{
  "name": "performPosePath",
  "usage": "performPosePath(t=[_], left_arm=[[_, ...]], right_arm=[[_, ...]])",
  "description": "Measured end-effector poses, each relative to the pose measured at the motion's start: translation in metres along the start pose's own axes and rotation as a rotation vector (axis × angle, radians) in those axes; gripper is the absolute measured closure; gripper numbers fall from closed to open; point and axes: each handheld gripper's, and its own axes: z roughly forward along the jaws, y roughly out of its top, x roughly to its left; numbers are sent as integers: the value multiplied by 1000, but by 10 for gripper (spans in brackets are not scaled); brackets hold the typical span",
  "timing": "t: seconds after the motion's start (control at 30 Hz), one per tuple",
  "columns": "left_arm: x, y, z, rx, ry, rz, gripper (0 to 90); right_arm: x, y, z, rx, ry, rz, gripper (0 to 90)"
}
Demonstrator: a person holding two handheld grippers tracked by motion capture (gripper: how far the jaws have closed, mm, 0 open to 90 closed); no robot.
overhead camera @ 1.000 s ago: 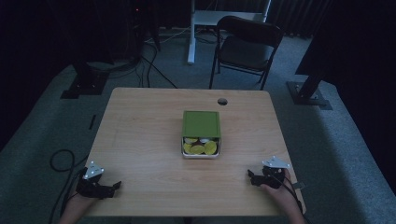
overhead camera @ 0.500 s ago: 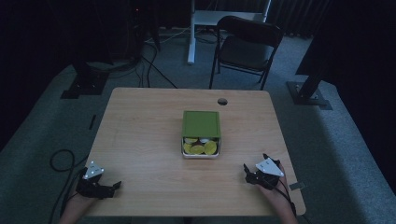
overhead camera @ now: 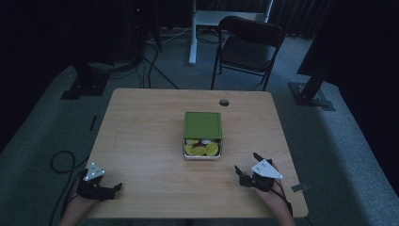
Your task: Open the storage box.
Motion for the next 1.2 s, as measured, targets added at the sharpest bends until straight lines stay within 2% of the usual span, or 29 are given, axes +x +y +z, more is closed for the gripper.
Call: performPosePath(t=[0.03,0.07,0.13,0.17,0.23,0.27,0.37,0.4,0.5,0.6,0.67,0.7,0.83,0.93,0.97,1.0,1.07,1.1,1.13,1.17,1.2], left_arm=[[0,0,0,0,0,0,0],[0,0,0,0,0,0,0],[0,0,0,0,0,0,0],[0,0,0,0,0,0,0],[0,0,0,0,0,1,0],[0,0,0,-1,-1,-1,0],[0,0,0,-1,-1,-2,0],[0,0,0,-1,-1,-1,0],[0,0,0,0,-1,-1,0],[0,0,0,-1,-1,-2,0],[0,0,0,-2,-1,-2,0],[0,0,0,-2,-1,-2,0],[0,0,0,-2,-1,-3,0],[0,0,0,0,-1,0,0],[0,0,0,0,-1,0,0],[0,0,0,0,-1,0,0],[0,0,0,0,-1,0,0],[0,0,0,0,-1,0,0],[0,0,0,0,-1,0,0],[0,0,0,0,-1,0,0],[0,0,0,0,-1,0,0]], right_arm=[[0,0,0,0,0,0,129],[5,3,2,-2,-2,-40,130],[8,4,3,-5,4,-46,130],[13,6,5,-8,-6,-88,133],[16,7,7,-7,-1,-102,134],[22,9,10,-10,5,-129,135],[26,10,13,-10,13,-140,136],[30,12,16,-5,14,-177,139],[33,13,18,-7,21,-184,139],[40,16,21,-9,19,-234,140],[44,17,23,-5,12,-267,139],[44,17,23,-5,12,-267,139],[52,19,27,-5,3,-345,144],[56,20,28,-8,-1,-368,144],[58,21,28,-9,-8,-397,150],[58,21,28,-9,-8,-397,150],[62,23,30,-13,-19,-439,152],[62,23,30,-13,-19,-439,152],[65,23,31,-11,-23,-479,155],[65,23,31,-11,-23,-479,155],[69,23,32,-14,-34,-515,171]])
